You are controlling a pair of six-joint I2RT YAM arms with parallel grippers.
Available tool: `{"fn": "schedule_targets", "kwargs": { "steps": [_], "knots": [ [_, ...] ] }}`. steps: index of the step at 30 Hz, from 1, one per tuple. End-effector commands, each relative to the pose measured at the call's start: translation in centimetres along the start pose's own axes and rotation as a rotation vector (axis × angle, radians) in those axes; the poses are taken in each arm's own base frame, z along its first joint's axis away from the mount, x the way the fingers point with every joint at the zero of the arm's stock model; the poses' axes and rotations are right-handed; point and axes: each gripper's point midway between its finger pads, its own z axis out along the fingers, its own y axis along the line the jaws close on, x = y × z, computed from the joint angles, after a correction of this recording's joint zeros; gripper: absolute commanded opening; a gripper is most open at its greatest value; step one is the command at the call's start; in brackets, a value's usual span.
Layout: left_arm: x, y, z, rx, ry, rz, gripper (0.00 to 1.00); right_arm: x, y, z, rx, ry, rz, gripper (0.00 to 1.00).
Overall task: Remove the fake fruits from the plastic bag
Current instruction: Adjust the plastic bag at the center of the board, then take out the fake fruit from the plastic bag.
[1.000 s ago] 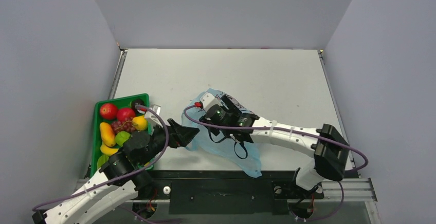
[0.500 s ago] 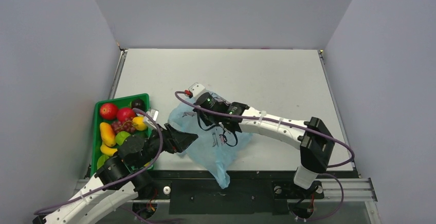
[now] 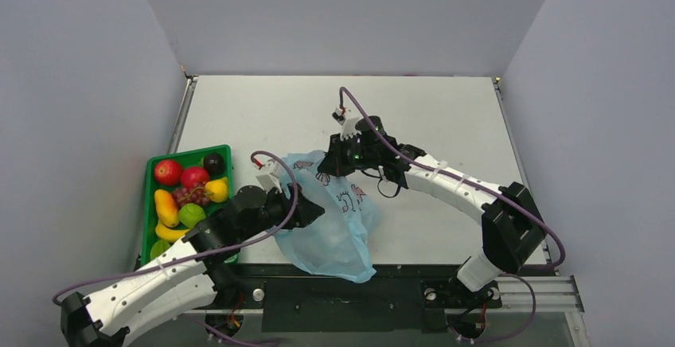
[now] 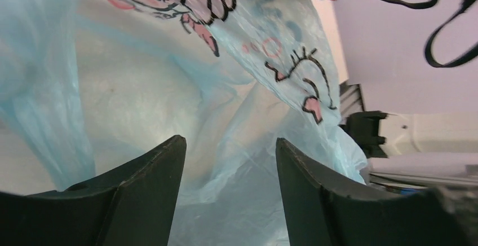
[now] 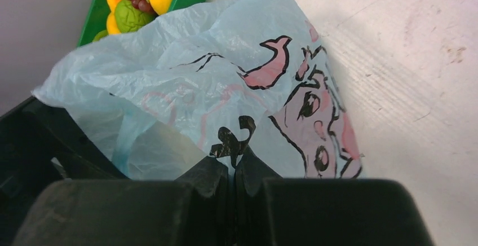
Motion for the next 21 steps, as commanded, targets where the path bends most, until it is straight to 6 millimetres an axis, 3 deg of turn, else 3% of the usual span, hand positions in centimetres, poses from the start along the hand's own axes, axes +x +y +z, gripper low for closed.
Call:
{"fn": "schedule_targets", "kwargs": {
  "steps": [1,9,14,18,21],
  "knots": [
    [-2.9,-1.0,1.6,-0.041,-0.073,0.079,0.53,-1.4,2.8,0.3,-0.183,-0.055,0.049,0.0],
    [-3.9,1.2,4.7,-0.207,-0.091,0.123,0.42,-1.5,1.8,0.2,-0.129,-0.085,0.108,0.0],
    [-2.7,3.2,6.4,-0.34,-0.014,0.147,0.39,-1.6,1.1,0.1,-0.066,-0.115,0.166,0.0],
    [-2.3,6.4,5.9,-0.492,-0.035,0.116,0.34,-1.9,1.3,-0.2,-0.072,-0.125,0.194,0.0],
    [-3.4,8.3,4.9,-0.568,-0.135,0.093,0.34,-2.0,1.6,-0.4,-0.08,-0.132,0.198,0.0]
  ]
}}
